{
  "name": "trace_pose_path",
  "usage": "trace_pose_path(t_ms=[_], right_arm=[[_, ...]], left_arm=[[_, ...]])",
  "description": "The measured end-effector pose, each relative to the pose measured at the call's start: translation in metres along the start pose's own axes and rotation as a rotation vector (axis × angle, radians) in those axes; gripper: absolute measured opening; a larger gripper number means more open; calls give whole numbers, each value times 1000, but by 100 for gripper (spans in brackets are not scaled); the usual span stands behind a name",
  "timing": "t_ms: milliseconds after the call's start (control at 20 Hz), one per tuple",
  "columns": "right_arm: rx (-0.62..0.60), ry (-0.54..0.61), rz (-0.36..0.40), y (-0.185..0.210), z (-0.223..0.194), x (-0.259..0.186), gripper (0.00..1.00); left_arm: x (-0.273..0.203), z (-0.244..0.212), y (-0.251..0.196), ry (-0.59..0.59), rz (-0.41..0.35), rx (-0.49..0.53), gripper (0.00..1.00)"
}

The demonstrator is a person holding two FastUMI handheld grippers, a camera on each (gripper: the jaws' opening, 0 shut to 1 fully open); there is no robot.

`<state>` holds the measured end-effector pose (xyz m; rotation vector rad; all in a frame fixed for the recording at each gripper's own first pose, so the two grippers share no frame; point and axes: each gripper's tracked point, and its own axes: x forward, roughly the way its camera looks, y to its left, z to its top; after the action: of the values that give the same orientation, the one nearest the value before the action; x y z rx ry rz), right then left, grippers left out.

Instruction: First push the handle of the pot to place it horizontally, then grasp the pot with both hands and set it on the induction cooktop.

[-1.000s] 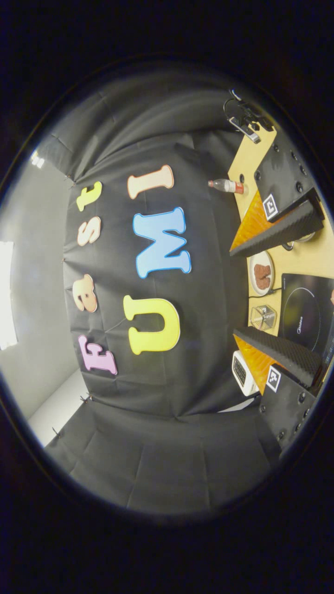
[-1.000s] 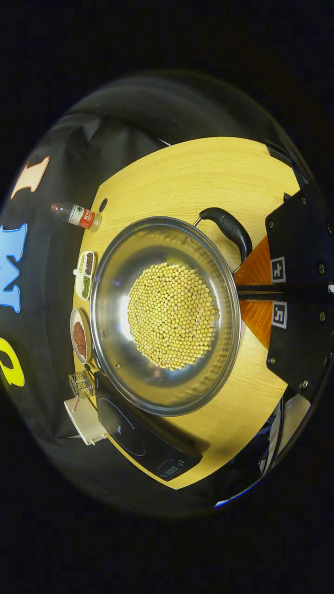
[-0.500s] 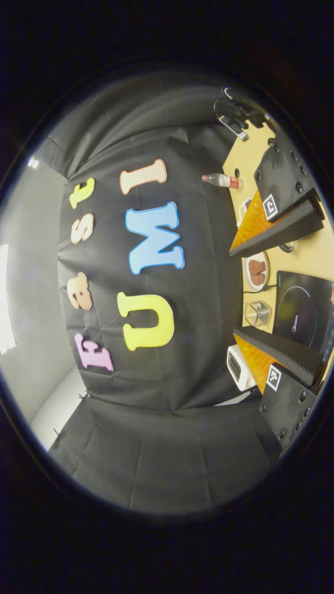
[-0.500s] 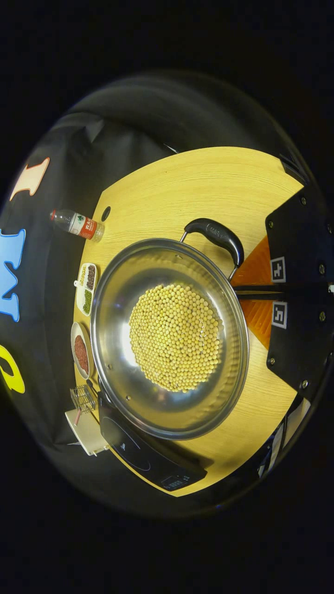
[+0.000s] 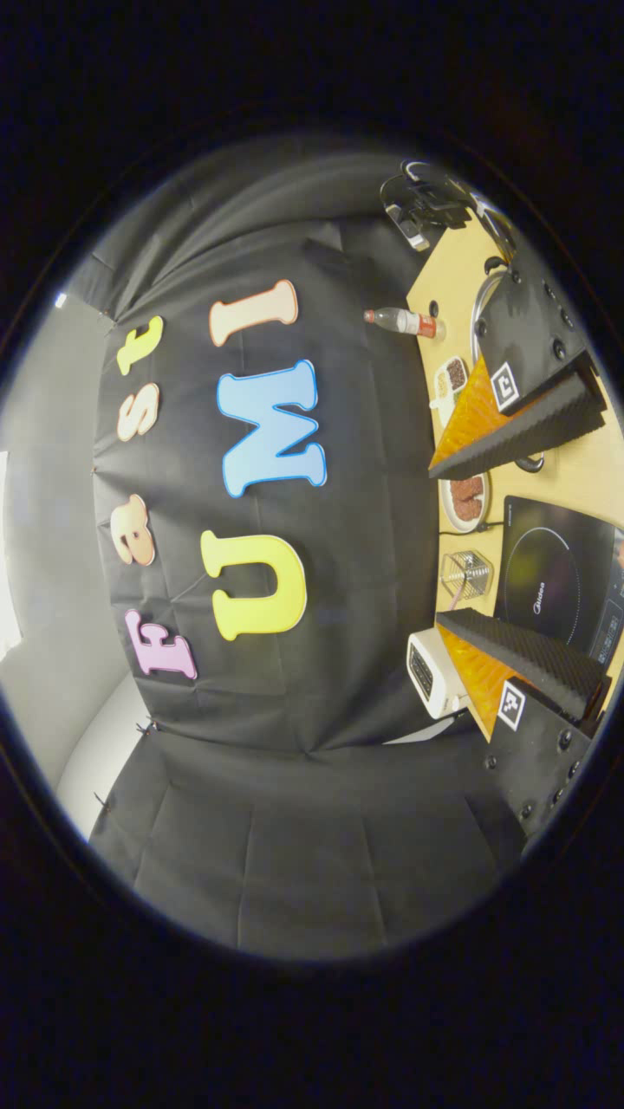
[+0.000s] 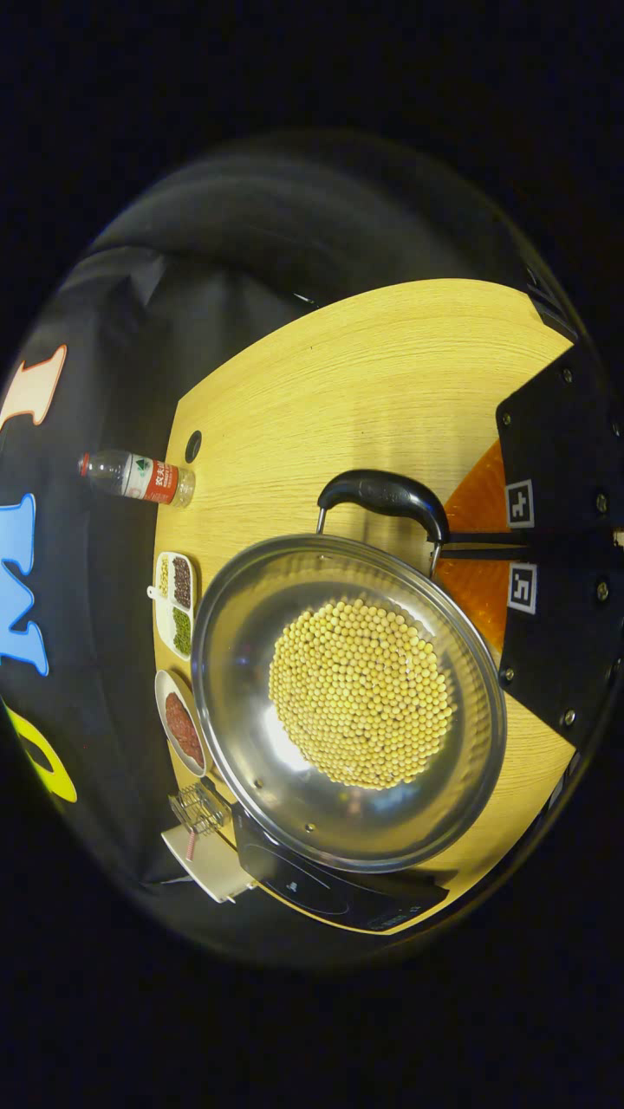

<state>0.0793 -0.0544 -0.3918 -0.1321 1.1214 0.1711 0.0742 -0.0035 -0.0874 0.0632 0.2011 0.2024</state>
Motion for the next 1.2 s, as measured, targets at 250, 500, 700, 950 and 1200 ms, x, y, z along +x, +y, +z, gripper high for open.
trace_pose_path(t_ms=[250, 500, 700, 950, 1200], right_arm=[[45, -22, -9, -7, 20, 12, 1], [29, -99, -53, -14, 29, 3, 1], [58, -223, -86, -20, 47, -20, 1], [185, -436, -2, -15, 83, -62, 43], [147, -512, -30, -23, 96, -76, 100]], left_arm=[[5, -14, -7, 29, 1, 14, 100], [11, -25, -20, 44, -30, 17, 97], [18, -36, -30, 51, -61, 20, 97], [25, -50, -52, 68, -115, -3, 98], [35, -71, -73, 114, -168, -7, 100]])
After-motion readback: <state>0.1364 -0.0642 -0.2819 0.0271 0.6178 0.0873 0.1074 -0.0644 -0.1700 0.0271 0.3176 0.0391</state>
